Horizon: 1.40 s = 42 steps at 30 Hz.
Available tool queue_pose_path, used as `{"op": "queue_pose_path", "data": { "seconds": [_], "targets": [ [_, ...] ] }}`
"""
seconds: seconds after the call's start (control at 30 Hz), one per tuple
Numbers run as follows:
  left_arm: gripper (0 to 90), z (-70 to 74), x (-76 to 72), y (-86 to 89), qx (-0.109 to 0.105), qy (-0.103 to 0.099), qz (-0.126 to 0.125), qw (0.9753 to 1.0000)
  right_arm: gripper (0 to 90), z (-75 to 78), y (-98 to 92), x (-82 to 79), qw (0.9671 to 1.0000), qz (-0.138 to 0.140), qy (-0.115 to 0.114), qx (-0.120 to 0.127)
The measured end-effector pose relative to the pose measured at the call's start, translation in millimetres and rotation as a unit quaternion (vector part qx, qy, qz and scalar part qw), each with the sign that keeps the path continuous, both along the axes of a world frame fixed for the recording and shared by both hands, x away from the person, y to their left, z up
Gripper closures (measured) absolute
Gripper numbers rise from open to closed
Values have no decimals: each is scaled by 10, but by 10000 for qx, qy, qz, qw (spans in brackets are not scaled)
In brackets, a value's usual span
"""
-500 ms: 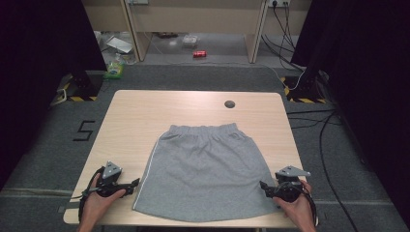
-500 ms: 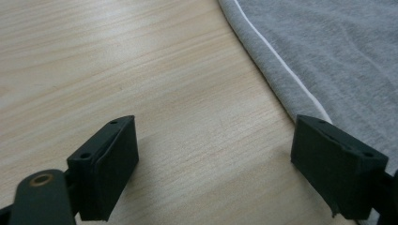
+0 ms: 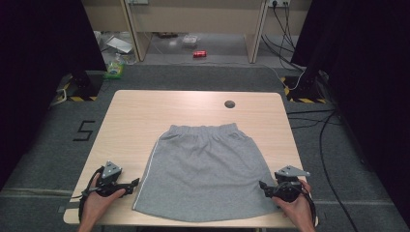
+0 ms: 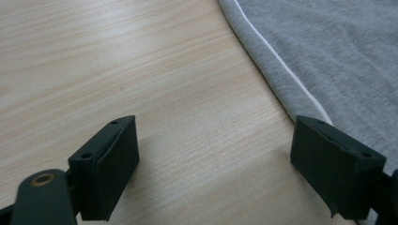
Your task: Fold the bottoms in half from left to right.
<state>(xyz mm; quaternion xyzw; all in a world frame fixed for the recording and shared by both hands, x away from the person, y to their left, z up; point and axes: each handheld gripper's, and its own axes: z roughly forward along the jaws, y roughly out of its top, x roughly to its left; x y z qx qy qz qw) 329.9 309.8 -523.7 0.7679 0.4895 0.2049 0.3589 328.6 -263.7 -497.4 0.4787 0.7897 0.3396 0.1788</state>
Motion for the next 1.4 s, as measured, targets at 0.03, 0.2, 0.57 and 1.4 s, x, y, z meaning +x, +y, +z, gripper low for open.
{"op": "queue_pose_path", "data": {
  "seconds": [0.03,0.2,0.57,1.4],
  "targets": [
    [174,2,6,18,-63,-8,47,10000,271,5,1,-2,10000,-4,-13,13],
    [215,33,68,48,-187,-21,81,9998,271,29,-8,7,10000,-17,-78,50],
    [260,151,322,-23,-504,-110,81,9986,271,59,-24,18,9998,-38,-179,81],
    [305,312,999,-364,-872,-3,-34,9962,274,70,68,11,9997,80,-237,81]
  ]
}}
